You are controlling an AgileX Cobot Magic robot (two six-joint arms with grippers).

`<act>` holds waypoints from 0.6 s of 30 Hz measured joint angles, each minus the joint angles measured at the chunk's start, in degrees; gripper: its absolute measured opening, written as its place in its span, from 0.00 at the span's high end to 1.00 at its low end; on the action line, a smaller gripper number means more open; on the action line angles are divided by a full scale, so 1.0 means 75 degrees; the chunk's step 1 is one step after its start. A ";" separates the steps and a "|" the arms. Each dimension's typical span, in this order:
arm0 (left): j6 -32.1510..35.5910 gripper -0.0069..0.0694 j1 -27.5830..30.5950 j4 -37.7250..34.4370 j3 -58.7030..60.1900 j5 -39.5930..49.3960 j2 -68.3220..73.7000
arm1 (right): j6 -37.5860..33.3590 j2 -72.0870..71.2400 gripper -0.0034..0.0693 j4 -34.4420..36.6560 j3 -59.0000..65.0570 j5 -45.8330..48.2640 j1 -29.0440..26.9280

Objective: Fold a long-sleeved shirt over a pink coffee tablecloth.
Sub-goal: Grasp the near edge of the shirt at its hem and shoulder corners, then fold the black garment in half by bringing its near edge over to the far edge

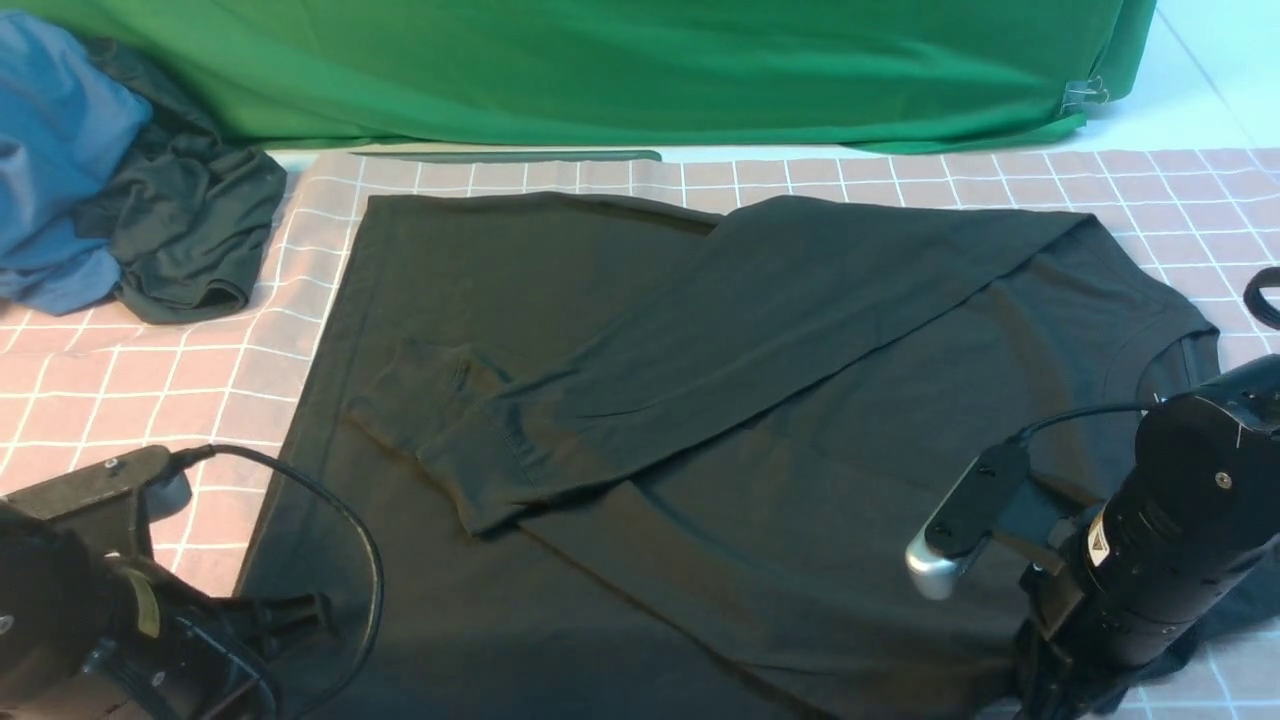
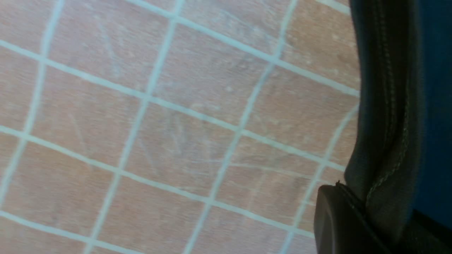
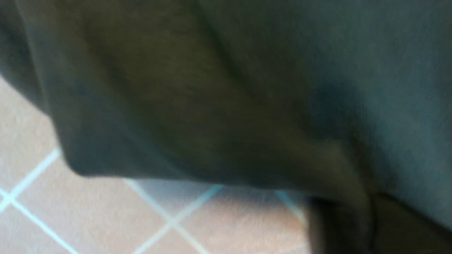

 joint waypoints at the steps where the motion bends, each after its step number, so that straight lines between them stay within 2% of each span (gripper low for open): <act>1: 0.0000 0.85 0.0000 -0.0101 -0.0070 0.0000 0.0000 | 0.0017 -0.0046 0.83 0.0007 -0.0015 0.0051 0.0007; 6: 0.0000 0.85 0.0000 -0.0334 -0.0611 0.0072 0.0000 | 0.0054 -0.0370 0.86 -0.0077 -0.0333 0.0616 0.0007; 12: -0.0185 0.85 0.0032 -0.0335 -0.2132 0.0206 0.0151 | 0.0118 -0.0681 0.86 -0.0221 -0.1101 0.0911 -0.0267; 18: -0.0148 0.85 0.0730 -0.0387 -0.3317 0.0115 0.0981 | 0.0154 -0.0654 0.86 -0.0229 -0.1885 0.0915 -0.0954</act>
